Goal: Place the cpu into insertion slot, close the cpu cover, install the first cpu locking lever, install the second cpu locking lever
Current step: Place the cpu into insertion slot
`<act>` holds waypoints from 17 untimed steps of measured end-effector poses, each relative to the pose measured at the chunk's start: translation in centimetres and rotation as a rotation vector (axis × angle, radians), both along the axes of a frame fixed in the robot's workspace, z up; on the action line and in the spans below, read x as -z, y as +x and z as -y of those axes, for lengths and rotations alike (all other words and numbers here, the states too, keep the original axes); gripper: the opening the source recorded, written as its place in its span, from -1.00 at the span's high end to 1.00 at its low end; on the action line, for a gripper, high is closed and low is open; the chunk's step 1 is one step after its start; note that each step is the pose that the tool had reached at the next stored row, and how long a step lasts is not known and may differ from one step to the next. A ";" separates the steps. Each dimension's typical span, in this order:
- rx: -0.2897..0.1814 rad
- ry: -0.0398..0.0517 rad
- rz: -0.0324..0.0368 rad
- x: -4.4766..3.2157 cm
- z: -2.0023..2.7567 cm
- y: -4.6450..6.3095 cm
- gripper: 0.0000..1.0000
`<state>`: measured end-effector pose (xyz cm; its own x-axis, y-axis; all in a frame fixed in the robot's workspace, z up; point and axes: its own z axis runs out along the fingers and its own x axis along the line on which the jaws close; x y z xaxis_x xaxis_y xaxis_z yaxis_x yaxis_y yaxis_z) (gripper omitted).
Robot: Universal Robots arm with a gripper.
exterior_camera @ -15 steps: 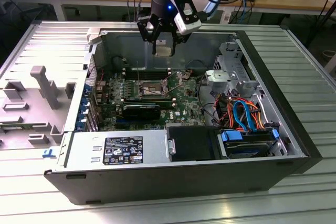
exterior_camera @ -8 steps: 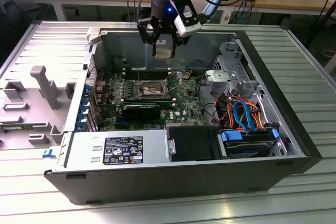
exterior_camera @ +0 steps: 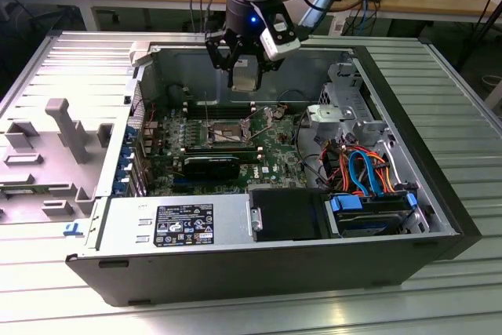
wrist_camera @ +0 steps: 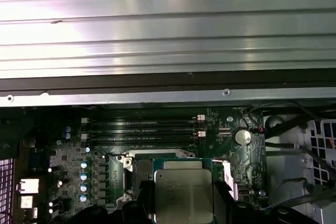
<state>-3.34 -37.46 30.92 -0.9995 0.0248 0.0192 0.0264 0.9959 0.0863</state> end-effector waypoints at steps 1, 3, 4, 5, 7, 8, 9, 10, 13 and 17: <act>0.000 0.0001 0.0000 0.06 0.02 0.0 -0.08; 0.000 0.0000 0.0000 0.17 0.08 0.0 -0.08; 0.000 0.0000 0.0000 0.24 0.11 0.0 -0.08; 0.000 -0.0001 -0.0001 0.28 0.13 0.0 -0.08; 0.000 -0.0001 -0.0001 0.39 0.20 0.0 -0.08; 0.000 -0.0001 -0.0001 0.43 0.22 0.0 -0.08; 0.000 -0.0001 -0.0001 0.47 0.25 0.0 -0.08; 0.000 -0.0001 -0.0001 0.51 0.27 0.0 -0.08; 0.000 0.0000 0.0000 0.62 0.34 0.0 -0.08; 0.000 -0.0001 0.0000 0.76 0.43 0.0 -0.08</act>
